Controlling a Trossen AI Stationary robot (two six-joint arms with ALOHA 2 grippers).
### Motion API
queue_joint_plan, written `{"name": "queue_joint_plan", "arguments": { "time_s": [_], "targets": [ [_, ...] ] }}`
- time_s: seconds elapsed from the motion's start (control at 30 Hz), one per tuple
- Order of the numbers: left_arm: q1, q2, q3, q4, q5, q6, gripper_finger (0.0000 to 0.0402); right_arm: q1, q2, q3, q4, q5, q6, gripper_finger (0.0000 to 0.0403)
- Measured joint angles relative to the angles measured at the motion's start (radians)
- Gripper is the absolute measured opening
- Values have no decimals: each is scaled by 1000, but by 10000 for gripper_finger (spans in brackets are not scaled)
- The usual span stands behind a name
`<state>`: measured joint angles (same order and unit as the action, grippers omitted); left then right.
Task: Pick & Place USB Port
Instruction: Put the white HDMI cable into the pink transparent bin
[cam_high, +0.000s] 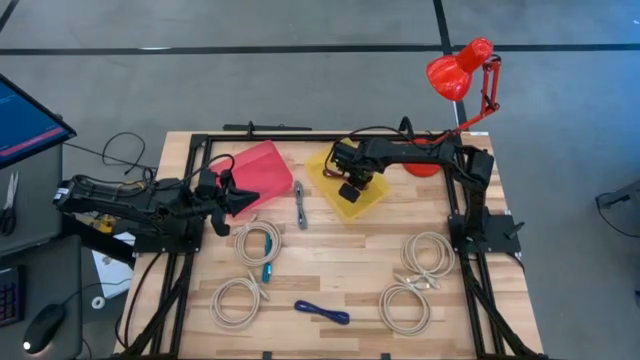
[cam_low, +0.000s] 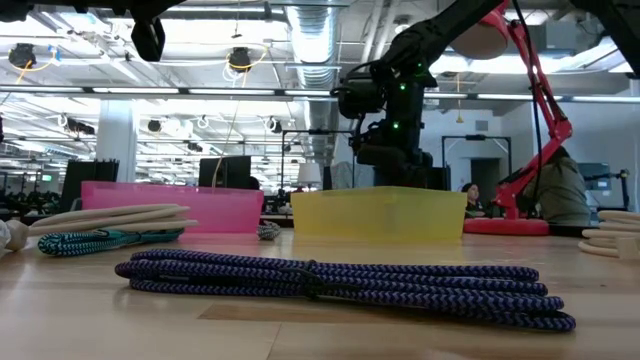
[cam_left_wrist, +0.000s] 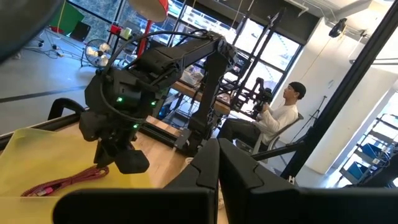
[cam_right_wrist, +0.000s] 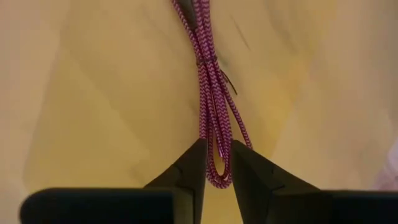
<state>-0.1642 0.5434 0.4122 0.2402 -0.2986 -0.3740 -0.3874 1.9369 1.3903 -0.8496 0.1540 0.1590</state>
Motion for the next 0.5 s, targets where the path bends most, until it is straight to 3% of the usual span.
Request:
{"name": "queue_joint_plan", "arguments": {
  "time_s": [0.27, 0.5],
  "targets": [
    [0, 0, 0, 0, 0, 0, 6, 23, -7, 83, -141, -125, -70, 65],
    [0, 0, 0, 0, 0, 0, 6, 76, -8, 208, -241, -130, -129, 63]
  ]
}}
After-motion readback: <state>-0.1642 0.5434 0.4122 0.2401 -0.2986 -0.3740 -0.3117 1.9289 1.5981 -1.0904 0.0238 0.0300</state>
